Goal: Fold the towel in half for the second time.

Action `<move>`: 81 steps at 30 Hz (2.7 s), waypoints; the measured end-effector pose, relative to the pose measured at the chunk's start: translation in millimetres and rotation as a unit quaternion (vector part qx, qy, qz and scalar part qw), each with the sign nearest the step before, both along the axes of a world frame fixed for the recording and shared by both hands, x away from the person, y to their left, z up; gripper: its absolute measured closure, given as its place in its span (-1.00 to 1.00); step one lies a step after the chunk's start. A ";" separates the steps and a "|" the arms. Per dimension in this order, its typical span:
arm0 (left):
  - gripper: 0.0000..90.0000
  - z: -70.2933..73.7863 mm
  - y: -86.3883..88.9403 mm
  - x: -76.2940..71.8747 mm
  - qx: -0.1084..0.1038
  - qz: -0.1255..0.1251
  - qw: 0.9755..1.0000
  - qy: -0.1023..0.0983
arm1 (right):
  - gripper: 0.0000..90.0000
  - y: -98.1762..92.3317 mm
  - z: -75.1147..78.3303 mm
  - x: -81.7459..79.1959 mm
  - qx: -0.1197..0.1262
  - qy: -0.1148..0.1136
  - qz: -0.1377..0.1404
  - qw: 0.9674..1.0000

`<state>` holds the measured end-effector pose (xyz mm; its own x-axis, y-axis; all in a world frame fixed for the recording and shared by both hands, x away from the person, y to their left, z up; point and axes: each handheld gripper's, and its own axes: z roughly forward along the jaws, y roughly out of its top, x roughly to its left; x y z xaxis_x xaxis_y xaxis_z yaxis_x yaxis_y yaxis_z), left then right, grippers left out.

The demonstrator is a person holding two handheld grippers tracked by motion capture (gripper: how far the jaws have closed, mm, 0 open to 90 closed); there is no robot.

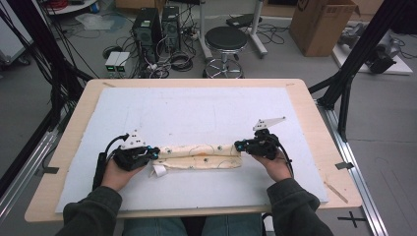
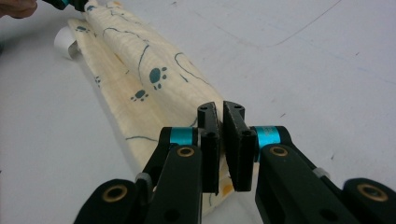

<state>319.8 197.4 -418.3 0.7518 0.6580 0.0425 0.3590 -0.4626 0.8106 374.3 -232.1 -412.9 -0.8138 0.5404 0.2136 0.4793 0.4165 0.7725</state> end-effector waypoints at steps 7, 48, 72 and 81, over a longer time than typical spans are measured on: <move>0.89 0.6 -3.1 -6.9 0.019 -0.011 1.000 -0.006 | 0.89 -1.4 -4.5 -13.0 -0.001 0.001 0.007 1.000; 0.35 17.5 -19.2 -15.7 -0.060 -0.053 0.997 0.001 | 0.56 12.7 18.8 -27.8 0.020 -0.014 0.042 0.999; 0.96 -11.2 -47.6 -4.3 0.024 -0.076 0.995 0.064 | 0.98 54.7 -21.6 -15.8 -0.057 0.061 0.123 0.989; 0.86 -16.0 -31.8 -6.8 0.010 -0.069 0.995 0.071 | 0.95 32.7 -21.5 -17.5 -0.056 0.053 0.101 0.992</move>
